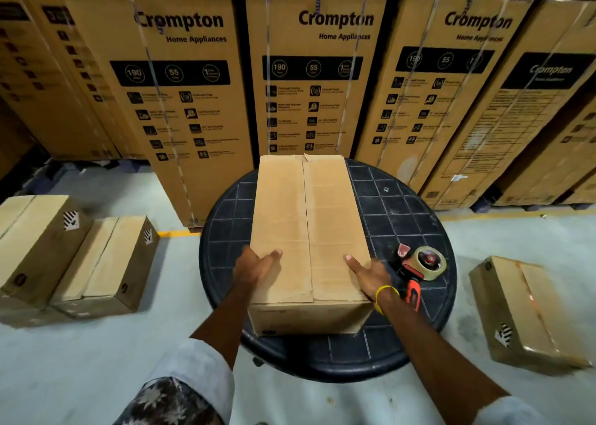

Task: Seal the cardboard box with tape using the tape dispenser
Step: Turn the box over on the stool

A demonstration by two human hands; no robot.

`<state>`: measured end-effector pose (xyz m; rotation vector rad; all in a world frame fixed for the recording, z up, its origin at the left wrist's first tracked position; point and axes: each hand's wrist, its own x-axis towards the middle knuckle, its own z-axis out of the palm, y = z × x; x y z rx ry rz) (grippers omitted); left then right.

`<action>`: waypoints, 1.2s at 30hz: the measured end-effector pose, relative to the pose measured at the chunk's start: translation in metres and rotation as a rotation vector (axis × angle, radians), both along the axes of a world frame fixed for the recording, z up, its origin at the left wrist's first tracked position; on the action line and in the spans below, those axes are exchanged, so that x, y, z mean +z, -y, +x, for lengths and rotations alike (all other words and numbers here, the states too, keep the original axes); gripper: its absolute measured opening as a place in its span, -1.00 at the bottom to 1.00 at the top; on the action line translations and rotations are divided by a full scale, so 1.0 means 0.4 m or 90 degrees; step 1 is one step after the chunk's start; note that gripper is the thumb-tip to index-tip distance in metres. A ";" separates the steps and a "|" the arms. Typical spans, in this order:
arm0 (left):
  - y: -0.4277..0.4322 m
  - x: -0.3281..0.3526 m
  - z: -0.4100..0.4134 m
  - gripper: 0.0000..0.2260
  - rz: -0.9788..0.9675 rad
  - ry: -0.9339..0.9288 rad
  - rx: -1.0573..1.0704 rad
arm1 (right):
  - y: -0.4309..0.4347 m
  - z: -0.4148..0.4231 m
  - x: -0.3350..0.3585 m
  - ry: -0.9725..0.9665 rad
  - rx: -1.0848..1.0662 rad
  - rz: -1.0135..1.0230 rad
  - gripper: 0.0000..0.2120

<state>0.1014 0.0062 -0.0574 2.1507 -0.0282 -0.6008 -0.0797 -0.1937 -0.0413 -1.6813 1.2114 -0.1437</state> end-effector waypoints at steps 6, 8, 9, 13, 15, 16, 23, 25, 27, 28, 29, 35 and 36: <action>-0.061 0.020 0.154 -0.39 0.108 0.169 -0.180 | -0.205 0.001 -0.038 -0.034 -0.072 0.030 -0.14; -0.042 0.032 0.196 -0.28 0.208 0.266 -0.257 | -0.275 0.002 -0.067 -0.031 -0.066 0.059 -0.14; -0.025 0.033 0.197 -0.27 0.254 0.300 -0.271 | -0.300 0.004 -0.080 -0.031 -0.053 0.074 -0.13; 0.042 0.022 0.091 -0.33 0.335 0.386 -0.300 | -0.318 0.017 -0.077 -0.035 0.028 0.063 -0.14; 0.062 -0.005 0.024 -0.35 0.332 0.407 -0.318 | -0.294 0.010 -0.023 -0.073 0.077 0.028 -0.28; 0.072 -0.014 -0.007 -0.34 0.335 0.411 -0.326 | -0.274 0.009 0.003 -0.089 0.101 -0.025 -0.33; 0.140 -0.026 -0.172 -0.22 0.280 0.418 -0.343 | -0.131 0.154 0.047 0.188 0.321 -0.316 -0.71; 0.149 -0.025 -0.184 -0.07 0.319 0.399 -0.355 | -0.096 0.204 0.020 0.145 0.509 -0.304 -0.64; 0.156 -0.021 -0.186 0.21 0.359 0.379 -0.356 | -0.042 0.236 -0.007 0.028 0.659 -0.362 -0.50; 0.159 -0.018 -0.186 0.35 0.367 0.370 -0.357 | -0.007 0.247 -0.013 -0.009 0.709 -0.410 -0.46; 0.157 -0.012 -0.183 0.44 0.381 0.364 -0.365 | 0.031 0.259 -0.019 -0.029 0.739 -0.464 -0.44; 0.154 -0.016 -0.187 0.41 0.397 0.376 -0.372 | 0.366 0.321 -0.016 -0.167 0.617 -0.562 -0.37; 0.155 -0.015 -0.189 0.40 0.392 0.379 -0.370 | 0.419 0.331 -0.016 -0.190 0.577 -0.550 -0.36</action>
